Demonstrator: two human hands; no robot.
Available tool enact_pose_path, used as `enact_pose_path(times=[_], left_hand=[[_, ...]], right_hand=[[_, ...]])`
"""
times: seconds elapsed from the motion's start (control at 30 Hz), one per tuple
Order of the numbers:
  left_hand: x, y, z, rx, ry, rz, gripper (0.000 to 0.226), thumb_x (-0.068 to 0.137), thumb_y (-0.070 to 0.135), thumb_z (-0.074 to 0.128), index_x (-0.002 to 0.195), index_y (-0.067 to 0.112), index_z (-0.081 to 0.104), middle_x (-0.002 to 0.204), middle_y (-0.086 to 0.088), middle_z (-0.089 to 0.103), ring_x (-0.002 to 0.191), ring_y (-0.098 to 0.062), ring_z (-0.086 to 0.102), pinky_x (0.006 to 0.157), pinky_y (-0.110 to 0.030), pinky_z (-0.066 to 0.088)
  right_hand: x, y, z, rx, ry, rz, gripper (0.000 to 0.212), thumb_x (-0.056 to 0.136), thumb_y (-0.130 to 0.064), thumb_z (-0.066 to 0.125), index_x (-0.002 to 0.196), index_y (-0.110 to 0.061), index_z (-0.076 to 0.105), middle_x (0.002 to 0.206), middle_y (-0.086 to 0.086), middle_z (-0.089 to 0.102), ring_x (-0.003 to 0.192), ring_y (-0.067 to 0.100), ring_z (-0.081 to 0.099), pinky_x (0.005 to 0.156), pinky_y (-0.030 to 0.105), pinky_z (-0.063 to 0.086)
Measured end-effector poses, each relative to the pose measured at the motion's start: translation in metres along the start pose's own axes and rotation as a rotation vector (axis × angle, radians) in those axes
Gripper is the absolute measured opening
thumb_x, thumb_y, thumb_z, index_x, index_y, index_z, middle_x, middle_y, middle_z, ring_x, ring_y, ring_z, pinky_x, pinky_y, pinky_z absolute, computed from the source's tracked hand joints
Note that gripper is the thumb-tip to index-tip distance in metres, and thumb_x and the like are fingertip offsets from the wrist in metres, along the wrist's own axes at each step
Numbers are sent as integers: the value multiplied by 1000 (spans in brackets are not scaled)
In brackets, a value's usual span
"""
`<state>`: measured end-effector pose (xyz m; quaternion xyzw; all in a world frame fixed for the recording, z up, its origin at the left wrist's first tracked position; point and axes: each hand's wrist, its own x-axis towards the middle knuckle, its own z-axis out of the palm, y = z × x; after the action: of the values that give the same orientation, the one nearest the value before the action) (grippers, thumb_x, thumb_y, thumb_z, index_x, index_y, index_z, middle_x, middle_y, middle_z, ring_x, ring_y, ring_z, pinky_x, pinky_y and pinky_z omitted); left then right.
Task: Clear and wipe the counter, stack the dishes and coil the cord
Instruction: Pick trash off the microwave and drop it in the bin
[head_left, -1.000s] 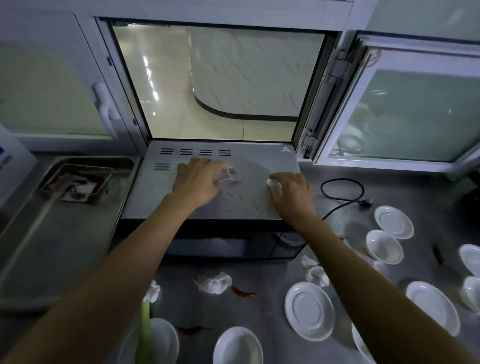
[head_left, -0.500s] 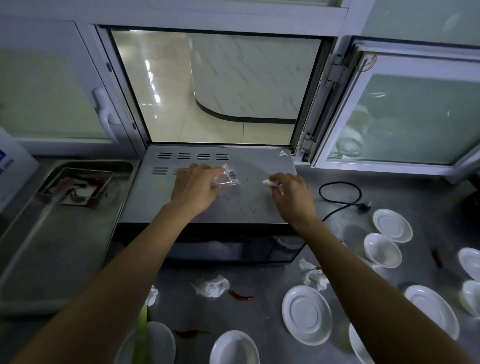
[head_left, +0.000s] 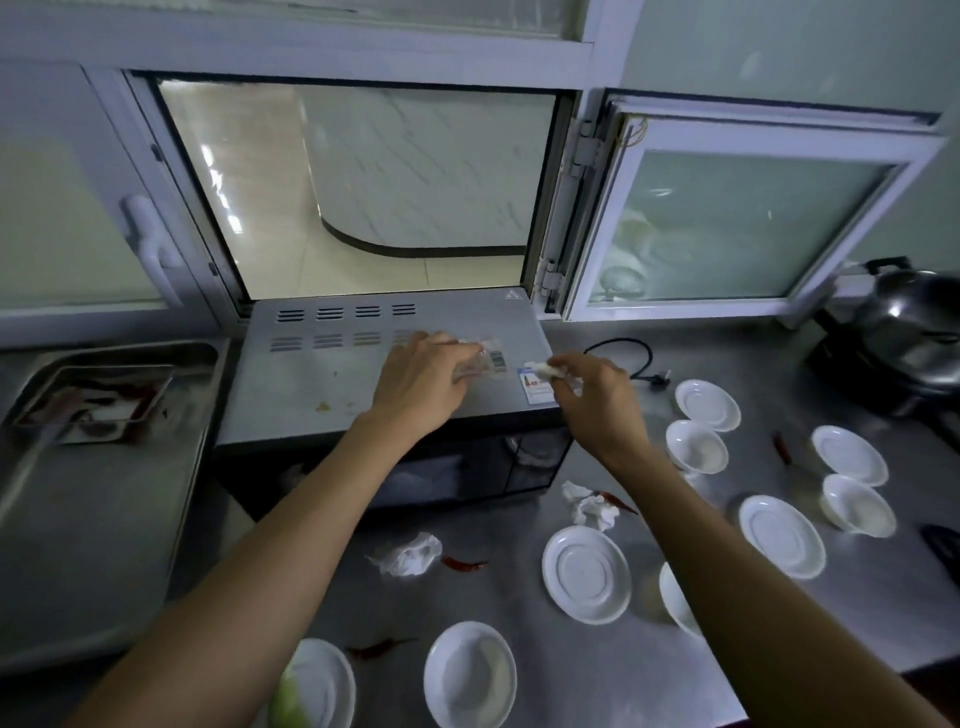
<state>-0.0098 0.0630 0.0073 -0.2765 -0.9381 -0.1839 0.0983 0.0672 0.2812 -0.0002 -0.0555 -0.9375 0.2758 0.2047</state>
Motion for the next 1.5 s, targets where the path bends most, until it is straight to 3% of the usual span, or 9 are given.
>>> enact_pose_path(times=[0.2,0.37,0.7,0.9,1.07,1.3,1.5], left_hand=[[-6,63,18,-41,-26,133,41,90,28,70,130,29,62,120,1,65,106,-24,56,86,-45,51],[-18,134,37,-97,-30,277,38,84,17,74,120,27,70,116,-2,69,103,-29,60,83,-45,52],[-95,329,92,-143,-171,481,33,82,23,72,112,38,69,106,3,68,97,-28,62,77,-44,53],[-163,455,134,-144,-300,639,34,83,27,68,116,38,69,109,1,68,103,-29,61,82,-41,52],[-206,537,172,-173,-427,729,44,86,29,70,129,36,64,126,0,65,120,-26,54,101,-40,45],[-222,617,218,-141,-516,861,42,91,38,64,133,38,60,127,6,62,119,-22,54,98,-39,43],[-206,653,277,-124,-602,925,40,95,43,57,135,38,57,129,7,60,119,-21,52,100,-41,42]], right_hand=[[-57,22,-48,-17,74,112,20,90,-17,68,110,-16,73,103,5,74,93,23,67,80,35,54],[-109,59,-96,-62,132,236,23,87,-17,67,109,-19,72,102,6,74,96,27,68,81,38,55],[-290,157,-220,-121,280,419,20,86,-15,69,104,-22,73,97,1,73,86,23,66,74,36,53],[-428,214,-284,-134,345,628,19,84,-24,69,102,-23,74,95,0,75,90,26,67,79,39,53],[-514,241,-315,-150,424,798,21,86,-28,66,105,-24,74,97,0,75,93,23,66,79,35,51],[-567,280,-340,-143,492,981,25,90,-39,69,106,-21,76,98,1,76,92,17,68,78,29,51],[-570,337,-348,-119,491,1093,25,91,-41,68,106,-23,75,97,-3,75,88,12,68,76,33,55]])
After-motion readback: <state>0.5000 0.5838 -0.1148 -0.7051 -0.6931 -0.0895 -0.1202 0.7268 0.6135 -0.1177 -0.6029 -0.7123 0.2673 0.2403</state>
